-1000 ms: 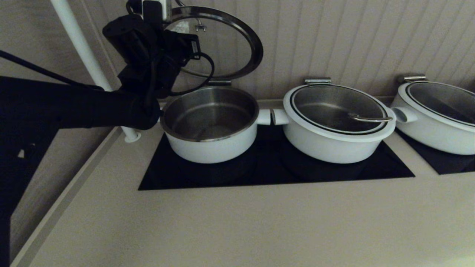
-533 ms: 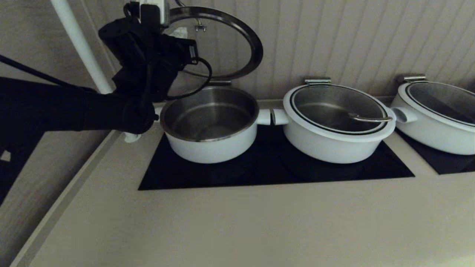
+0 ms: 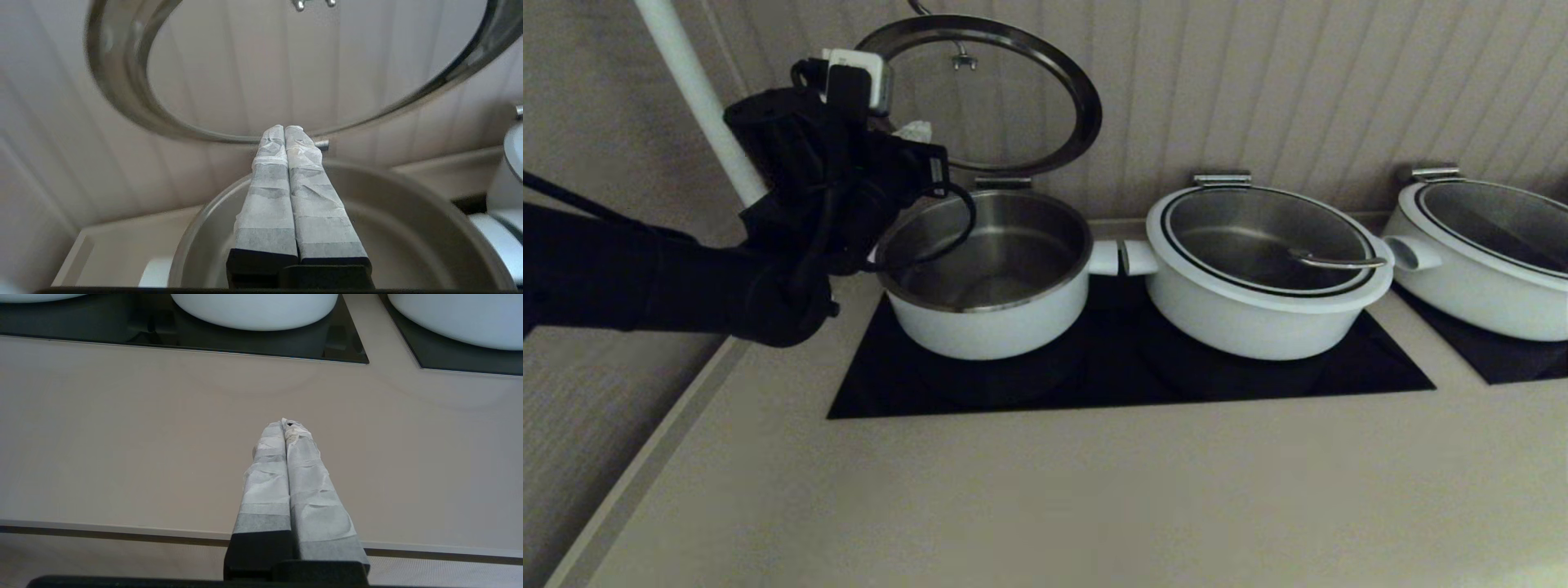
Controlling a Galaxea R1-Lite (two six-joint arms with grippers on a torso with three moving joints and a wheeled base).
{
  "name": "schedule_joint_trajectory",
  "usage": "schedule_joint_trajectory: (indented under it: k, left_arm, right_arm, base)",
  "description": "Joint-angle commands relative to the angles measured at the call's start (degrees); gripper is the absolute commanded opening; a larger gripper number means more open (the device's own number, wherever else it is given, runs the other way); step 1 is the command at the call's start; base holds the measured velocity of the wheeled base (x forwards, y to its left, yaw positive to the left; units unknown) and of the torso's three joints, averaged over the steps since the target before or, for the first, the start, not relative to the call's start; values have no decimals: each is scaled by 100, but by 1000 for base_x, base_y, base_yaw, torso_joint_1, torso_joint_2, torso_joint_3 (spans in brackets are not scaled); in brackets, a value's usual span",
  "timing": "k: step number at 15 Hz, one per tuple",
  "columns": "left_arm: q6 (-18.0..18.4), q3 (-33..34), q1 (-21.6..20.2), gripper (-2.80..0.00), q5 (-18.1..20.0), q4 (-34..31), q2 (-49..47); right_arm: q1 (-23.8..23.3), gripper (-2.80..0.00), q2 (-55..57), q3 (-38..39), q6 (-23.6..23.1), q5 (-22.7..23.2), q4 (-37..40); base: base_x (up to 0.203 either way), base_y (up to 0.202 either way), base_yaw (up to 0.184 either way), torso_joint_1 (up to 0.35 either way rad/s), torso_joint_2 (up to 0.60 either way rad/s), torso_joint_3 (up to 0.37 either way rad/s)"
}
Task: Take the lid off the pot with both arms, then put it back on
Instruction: Close the pot lid
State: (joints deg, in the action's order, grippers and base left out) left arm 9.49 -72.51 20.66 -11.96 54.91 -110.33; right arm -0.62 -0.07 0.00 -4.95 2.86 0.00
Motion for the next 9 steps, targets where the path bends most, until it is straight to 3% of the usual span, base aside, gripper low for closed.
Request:
schedule_joint_trajectory:
  k: [1, 9]
  left_arm:
    - [15, 362, -1, -280, -8, 38, 409]
    - [110, 1569, -8, -280, -36, 38, 1239]
  right_arm:
    - [1, -280, 7, 0, -6, 4, 0]
    - [1, -280, 7, 0, -6, 4, 0]
  base:
    - [0, 0, 0, 0, 0, 0]
    - [0, 0, 0, 0, 0, 0]
